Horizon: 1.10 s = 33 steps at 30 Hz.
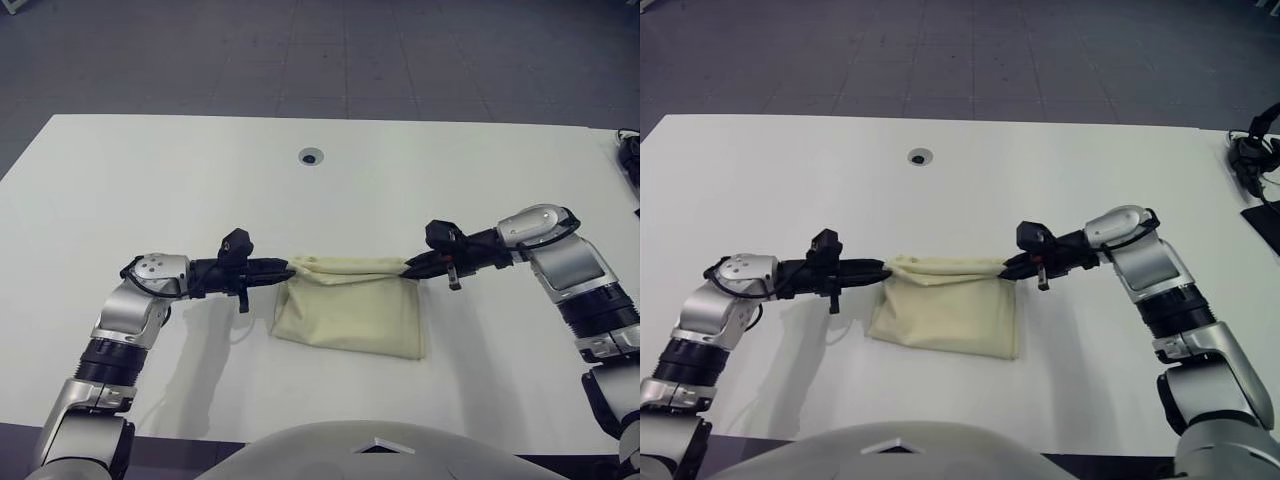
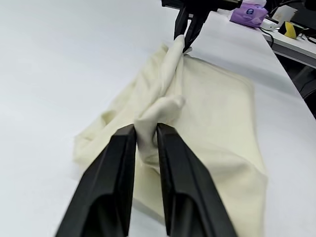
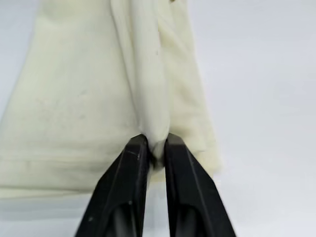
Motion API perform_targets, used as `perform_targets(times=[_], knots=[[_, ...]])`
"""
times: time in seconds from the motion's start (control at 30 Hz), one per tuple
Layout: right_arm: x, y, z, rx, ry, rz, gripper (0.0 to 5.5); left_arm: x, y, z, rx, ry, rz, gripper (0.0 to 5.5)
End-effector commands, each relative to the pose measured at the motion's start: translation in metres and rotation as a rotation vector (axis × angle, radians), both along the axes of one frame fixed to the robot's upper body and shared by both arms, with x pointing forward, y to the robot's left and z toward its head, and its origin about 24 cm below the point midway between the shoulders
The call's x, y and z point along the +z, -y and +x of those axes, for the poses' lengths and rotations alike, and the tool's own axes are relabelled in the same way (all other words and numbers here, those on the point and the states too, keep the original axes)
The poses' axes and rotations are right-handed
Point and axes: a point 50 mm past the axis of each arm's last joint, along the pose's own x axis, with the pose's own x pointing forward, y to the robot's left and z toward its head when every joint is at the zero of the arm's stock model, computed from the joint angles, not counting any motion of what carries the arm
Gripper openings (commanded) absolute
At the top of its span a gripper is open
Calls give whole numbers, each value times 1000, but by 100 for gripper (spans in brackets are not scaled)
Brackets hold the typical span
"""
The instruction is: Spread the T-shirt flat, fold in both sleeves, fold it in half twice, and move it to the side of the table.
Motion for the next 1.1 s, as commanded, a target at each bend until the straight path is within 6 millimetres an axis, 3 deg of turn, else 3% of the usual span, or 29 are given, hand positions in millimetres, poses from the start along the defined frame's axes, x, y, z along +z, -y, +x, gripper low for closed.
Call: perform_targets(times=[0.03,0.3,0.47,0.77,0.9,1.1], knots=[[4,-4,15,-111,81,12,126,-5,3,6,72,9,-1,156],[-2,-7,31,-292,225,32,258,-23,9,32,364,106,32,295],[-4,-2,36,-356,316,14,340,-30,0,44,523,142,77,381],[21,2,35,-447,345,191,482,-37,1,41,541,150,89,529],[31,0,31,-456,342,254,537,-33,-5,44,611,183,74,540],[21,-8,18,-420,295,280,537,-23,-8,44,681,232,6,540]])
